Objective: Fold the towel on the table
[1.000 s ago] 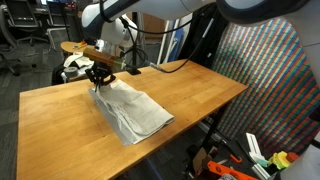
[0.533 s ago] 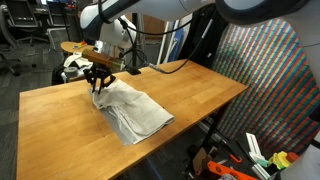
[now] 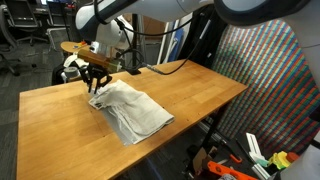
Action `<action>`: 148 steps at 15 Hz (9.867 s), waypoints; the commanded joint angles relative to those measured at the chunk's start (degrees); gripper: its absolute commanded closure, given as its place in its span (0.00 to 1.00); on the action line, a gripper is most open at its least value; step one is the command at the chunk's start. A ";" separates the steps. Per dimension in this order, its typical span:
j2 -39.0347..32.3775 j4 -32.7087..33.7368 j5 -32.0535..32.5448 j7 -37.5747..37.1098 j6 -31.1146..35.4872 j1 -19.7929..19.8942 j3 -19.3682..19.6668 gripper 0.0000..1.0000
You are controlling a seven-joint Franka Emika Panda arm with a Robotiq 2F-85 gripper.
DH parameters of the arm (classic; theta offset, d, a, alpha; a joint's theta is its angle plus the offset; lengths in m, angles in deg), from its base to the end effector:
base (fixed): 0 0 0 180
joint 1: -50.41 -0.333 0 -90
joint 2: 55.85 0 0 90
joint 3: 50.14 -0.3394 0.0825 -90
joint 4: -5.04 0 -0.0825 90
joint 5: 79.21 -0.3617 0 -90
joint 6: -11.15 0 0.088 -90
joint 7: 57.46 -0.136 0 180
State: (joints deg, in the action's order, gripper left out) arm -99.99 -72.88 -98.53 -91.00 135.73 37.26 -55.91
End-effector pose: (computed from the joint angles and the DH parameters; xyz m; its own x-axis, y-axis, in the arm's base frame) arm 0.7009 0.2443 0.2715 0.8874 -0.4217 -0.1861 -0.4598 -0.8386 -0.2920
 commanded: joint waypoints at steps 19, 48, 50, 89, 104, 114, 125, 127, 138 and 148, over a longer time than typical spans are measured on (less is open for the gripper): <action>-6.11 8.26 27.52 -22.40 -1.32 -8.26 12.96 0.00; -19.13 31.09 29.56 -30.20 -15.15 -4.25 13.96 0.94; -19.81 32.62 29.50 -30.85 -15.72 -3.88 13.99 0.94; -7.70 21.46 22.59 -13.60 -20.99 2.52 5.26 0.00; 19.45 -19.81 19.88 22.28 -35.19 8.61 3.42 0.00; 29.26 -40.62 0.23 33.19 -11.33 9.25 0.35 0.00; 35.22 -53.25 -5.57 41.13 -0.07 8.01 -5.12 0.00; 36.01 -54.73 -7.76 43.48 0.74 7.91 -5.67 0.00; 35.64 -59.76 -14.04 52.49 14.15 6.41 -7.60 0.00; 34.82 -60.42 -13.60 51.61 15.17 4.63 -9.85 0.00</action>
State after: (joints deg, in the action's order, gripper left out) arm -65.68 -132.80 -111.17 -39.83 149.99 42.48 -65.26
